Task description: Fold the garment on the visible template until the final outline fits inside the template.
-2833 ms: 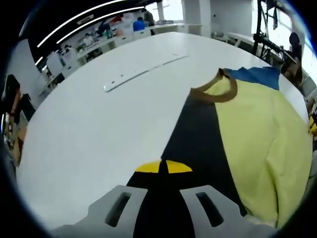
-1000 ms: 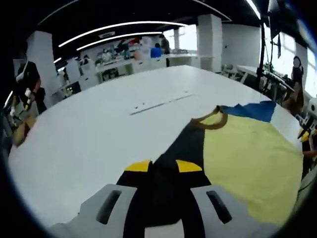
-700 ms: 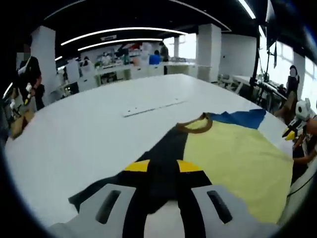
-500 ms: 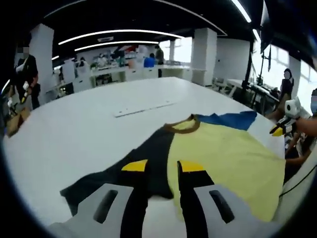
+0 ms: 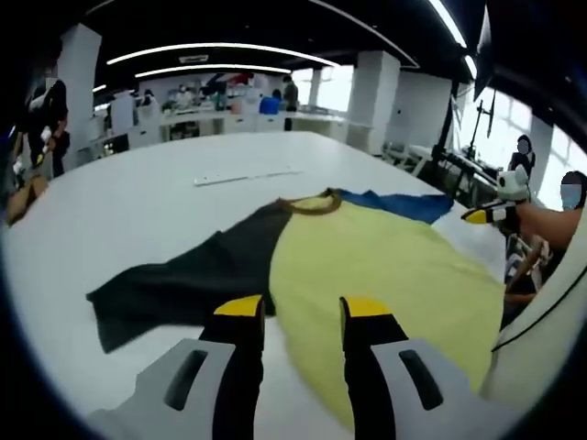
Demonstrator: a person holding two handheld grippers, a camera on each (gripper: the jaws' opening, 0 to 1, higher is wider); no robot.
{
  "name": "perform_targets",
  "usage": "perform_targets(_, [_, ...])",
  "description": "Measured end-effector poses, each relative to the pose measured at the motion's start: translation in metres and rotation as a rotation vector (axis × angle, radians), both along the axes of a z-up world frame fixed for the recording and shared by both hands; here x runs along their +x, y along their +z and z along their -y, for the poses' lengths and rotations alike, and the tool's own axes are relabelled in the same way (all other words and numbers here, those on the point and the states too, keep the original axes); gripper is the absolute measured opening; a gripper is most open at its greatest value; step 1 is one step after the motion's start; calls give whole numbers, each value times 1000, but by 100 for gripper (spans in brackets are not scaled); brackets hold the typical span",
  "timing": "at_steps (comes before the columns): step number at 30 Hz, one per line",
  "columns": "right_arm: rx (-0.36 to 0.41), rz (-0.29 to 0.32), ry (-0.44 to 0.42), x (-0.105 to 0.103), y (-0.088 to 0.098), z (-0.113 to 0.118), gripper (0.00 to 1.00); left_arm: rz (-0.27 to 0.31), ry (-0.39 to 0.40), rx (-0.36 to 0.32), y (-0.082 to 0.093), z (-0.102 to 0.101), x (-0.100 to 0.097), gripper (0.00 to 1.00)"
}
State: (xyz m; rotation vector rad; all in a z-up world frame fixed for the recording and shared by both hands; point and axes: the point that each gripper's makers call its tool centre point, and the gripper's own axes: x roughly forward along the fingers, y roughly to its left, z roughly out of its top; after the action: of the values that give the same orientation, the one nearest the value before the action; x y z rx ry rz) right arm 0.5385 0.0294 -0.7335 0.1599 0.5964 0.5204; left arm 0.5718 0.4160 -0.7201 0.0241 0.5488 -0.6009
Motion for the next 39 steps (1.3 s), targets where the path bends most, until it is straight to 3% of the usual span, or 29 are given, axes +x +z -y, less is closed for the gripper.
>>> perform_targets(5, [-18, 31, -81, 11, 4, 16, 19, -6, -12, -20, 2, 0, -13, 31])
perform_targets(13, [-28, 48, -179, 20, 6, 44, 17, -35, -28, -20, -5, -2, -28, 30])
perform_targets(25, [11, 71, -457, 36, 15, 118, 14, -61, -39, -19, -11, 2, -28, 30])
perform_targets(32, [-146, 91, -512, 41, 21, 151, 9, -62, -33, -13, -9, -1, -26, 30])
perform_targets(35, [-205, 59, -493, 47, 10, 169, 8, -68, -24, -15, -10, -3, -25, 30])
perform_targets(39, [-255, 19, -458, 48, -3, 167, 9, -70, -14, -11, -10, -6, -25, 30])
